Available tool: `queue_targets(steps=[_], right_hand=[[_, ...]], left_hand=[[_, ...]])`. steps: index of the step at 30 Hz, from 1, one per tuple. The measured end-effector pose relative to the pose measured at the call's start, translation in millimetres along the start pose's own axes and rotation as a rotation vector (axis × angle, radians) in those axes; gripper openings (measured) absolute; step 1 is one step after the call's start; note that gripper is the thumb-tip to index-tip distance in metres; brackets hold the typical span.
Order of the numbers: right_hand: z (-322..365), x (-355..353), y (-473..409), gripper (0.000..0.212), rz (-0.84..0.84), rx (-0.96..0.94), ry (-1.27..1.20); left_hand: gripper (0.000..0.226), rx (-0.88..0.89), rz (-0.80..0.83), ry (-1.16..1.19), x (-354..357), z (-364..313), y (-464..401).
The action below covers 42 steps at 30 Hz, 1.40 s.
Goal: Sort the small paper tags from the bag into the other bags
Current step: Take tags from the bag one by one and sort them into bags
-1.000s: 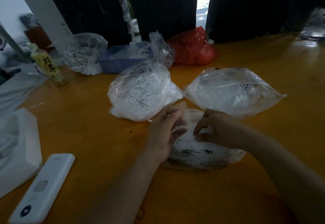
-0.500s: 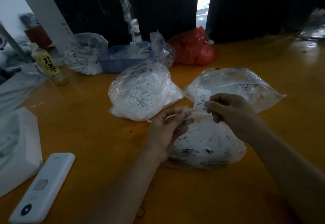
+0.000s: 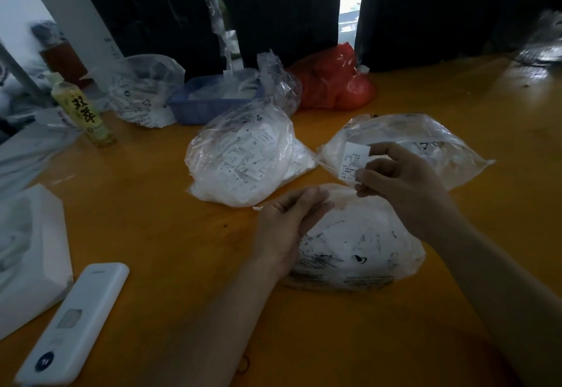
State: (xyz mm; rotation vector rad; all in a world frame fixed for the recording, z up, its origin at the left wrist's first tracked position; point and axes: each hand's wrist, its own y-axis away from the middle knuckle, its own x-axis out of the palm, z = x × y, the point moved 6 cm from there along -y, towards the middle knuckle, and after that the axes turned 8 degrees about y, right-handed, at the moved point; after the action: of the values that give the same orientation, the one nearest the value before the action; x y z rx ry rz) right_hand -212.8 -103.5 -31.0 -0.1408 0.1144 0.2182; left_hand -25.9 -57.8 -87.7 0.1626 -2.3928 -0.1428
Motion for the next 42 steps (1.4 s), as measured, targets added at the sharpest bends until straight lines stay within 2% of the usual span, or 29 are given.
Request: queue_targets(steps=[3,9,14,21,27,32,35,36,38,39,42], right_hand=[[4,-1,2,0.008,-0.026,-0.035,0.06],[14,5,9,0.03,-0.026,-0.11,0.212],[8,15,9,0.028,0.052,-0.086,0.2],[2,15,7,0.034,0.047,-0.1,0.221],[-1,13,5,0.019,0.02,-0.08,0.3],[-5,13,4,0.021,0.065,-0.061,0.413],[-3,14,4,0.009,0.07,-0.098,0.481],[-2,14,4,0.012,0.051,-0.109,0.472],[-1,12,3,0.032,-0.013,-0.131,0.438],[0,11,3,0.033,-0.041,-0.154,0.457],[5,15,7,0.014,-0.054,-0.248,0.601]], left_hand=[[0.026,0.002,0.02,-0.016,1,0,1],[0.026,0.017,0.08,-0.08,9,0,5],[0.036,0.028,0.105,-0.113,11,1,6],[0.029,0.037,0.11,-0.209,10,-3,10],[0.018,0.051,0.092,-0.193,9,-4,9],[0.022,0.058,0.061,-0.175,7,-3,7],[0.02,0.056,0.049,-0.177,7,-3,8],[0.021,0.055,0.045,-0.183,7,-3,8],[0.024,0.053,0.042,-0.196,8,-3,8],[0.024,0.05,0.039,-0.194,8,-4,8],[0.024,0.048,0.014,-0.179,6,-4,9]])
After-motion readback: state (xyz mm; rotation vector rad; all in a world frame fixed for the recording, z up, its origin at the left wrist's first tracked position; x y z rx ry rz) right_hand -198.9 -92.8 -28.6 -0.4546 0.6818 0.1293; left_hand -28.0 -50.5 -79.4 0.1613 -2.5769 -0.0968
